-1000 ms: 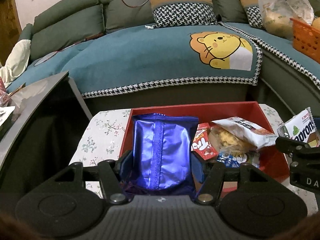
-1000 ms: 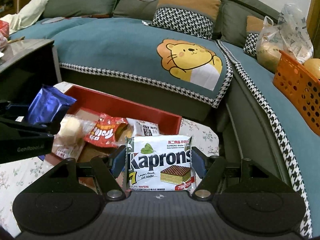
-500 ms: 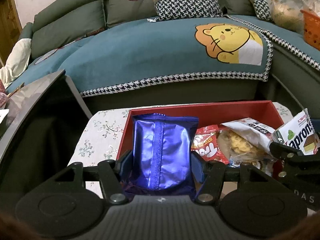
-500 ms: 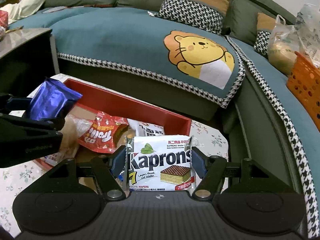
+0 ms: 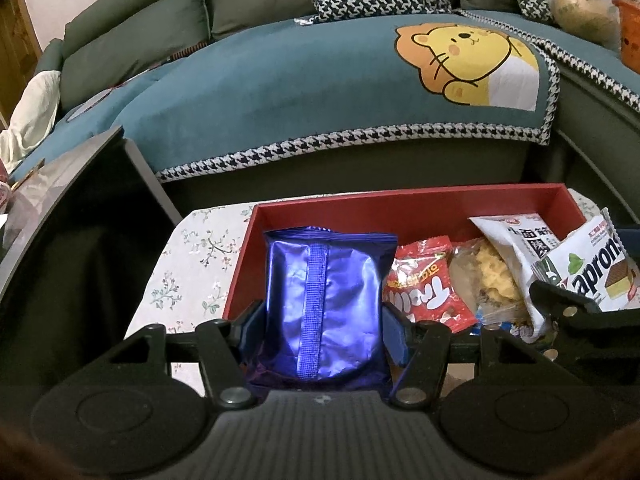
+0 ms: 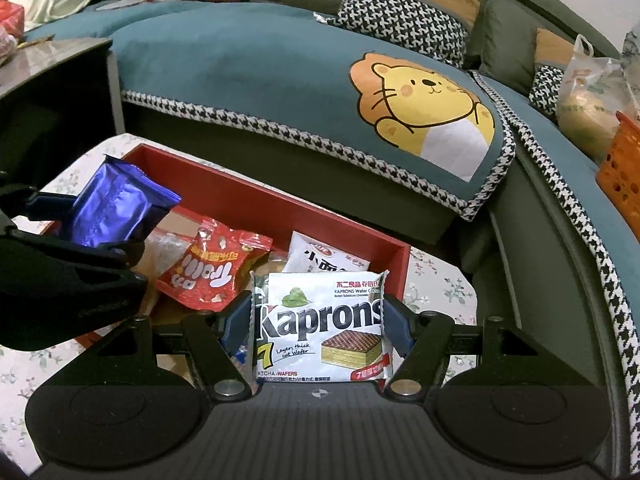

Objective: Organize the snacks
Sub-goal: 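Lower and release the blue foil pack with the left gripper while the right releases the Kaprons pack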

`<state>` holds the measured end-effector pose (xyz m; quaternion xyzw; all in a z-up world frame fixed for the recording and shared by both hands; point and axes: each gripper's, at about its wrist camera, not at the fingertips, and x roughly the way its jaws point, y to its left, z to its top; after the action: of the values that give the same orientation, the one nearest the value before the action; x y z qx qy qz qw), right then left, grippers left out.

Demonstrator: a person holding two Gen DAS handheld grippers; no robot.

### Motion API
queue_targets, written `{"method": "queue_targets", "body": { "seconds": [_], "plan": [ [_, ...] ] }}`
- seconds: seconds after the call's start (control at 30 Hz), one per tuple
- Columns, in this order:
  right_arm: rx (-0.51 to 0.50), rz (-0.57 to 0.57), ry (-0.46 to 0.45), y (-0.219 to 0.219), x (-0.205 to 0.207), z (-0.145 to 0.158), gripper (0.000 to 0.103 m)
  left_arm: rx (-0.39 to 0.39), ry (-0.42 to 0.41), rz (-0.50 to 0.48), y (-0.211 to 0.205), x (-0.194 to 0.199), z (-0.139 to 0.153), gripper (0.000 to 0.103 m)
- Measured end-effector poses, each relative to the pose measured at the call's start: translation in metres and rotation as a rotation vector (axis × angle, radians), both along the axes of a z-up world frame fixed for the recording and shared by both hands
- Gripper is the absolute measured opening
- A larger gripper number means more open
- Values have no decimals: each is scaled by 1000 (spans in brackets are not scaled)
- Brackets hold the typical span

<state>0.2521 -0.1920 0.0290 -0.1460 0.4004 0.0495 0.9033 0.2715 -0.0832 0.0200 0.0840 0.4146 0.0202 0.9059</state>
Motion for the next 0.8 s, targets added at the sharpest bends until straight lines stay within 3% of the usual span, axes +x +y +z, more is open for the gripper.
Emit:
{"method": "queue_targets", "body": {
  "seconds": [0.33,0.47,0.8],
  "plan": [
    [-1,9,16,3,8,-13,75,1,25,5,1,8,-9,103],
    [-1,14,20,4,10,-17,82,9,30,2,-1,10,-11,103],
    [-3,18,23,1,9,-19,85,2,20,4,-2,8,-8,103]
  ]
}}
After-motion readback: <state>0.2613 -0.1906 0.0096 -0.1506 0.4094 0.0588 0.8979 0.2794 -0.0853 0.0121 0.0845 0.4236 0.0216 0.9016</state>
